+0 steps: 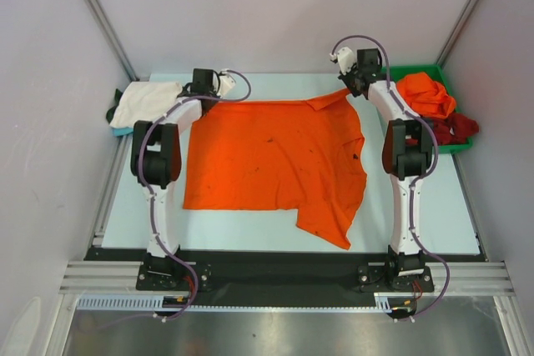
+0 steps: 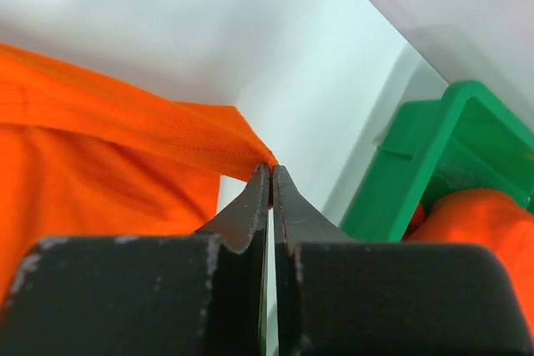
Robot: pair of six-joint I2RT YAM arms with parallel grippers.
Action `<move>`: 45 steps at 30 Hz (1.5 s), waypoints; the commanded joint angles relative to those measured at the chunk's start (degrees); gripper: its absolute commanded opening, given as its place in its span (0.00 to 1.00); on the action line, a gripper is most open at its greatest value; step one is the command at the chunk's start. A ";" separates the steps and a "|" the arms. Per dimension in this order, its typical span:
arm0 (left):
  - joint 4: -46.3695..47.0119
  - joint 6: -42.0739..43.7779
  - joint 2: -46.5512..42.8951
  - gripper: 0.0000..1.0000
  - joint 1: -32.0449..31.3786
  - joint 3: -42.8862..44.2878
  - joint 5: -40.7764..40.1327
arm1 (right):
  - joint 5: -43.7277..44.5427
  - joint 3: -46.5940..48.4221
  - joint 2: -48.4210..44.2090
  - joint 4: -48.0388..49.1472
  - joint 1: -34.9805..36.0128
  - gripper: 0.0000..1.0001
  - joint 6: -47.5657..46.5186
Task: Fold and stack the t-shirts
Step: Fold the tshirt
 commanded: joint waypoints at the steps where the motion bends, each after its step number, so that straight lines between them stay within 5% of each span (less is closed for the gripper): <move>1: -1.57 -2.81 -7.81 0.00 0.63 -1.66 3.20 | -1.95 -2.30 -8.24 -0.59 0.35 0.00 1.89; 45: 1.14 -6.42 -28.38 0.00 0.19 -29.52 3.91 | -4.86 -45.55 -47.88 -5.69 6.15 0.00 8.31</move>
